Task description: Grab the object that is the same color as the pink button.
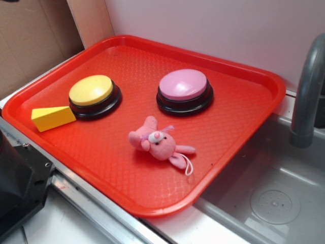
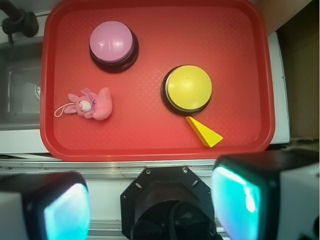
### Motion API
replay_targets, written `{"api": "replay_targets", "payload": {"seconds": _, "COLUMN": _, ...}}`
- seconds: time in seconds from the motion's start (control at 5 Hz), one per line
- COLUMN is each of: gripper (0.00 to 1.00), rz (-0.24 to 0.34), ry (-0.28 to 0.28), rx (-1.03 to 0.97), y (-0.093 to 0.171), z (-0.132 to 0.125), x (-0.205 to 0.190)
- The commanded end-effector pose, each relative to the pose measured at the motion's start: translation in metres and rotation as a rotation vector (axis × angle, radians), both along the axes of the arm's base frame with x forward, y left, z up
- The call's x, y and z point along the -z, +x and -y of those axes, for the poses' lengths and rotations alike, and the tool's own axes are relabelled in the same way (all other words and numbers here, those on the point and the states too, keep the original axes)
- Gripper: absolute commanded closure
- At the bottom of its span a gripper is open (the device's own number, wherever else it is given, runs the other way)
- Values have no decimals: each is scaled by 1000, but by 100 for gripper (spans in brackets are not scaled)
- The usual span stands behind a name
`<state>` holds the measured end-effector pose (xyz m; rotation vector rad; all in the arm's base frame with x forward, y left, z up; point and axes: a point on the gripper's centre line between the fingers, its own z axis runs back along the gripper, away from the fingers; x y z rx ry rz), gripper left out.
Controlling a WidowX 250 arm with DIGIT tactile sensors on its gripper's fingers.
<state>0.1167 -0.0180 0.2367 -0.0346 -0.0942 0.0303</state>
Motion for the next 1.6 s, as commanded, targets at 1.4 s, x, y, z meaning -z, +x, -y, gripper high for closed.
{"api": "replay_targets", "payload": {"seconds": 1.4, "gripper": 0, "rz": 113, "ry": -87, "rx": 1108, "y": 60, "z": 75, "x": 113}}
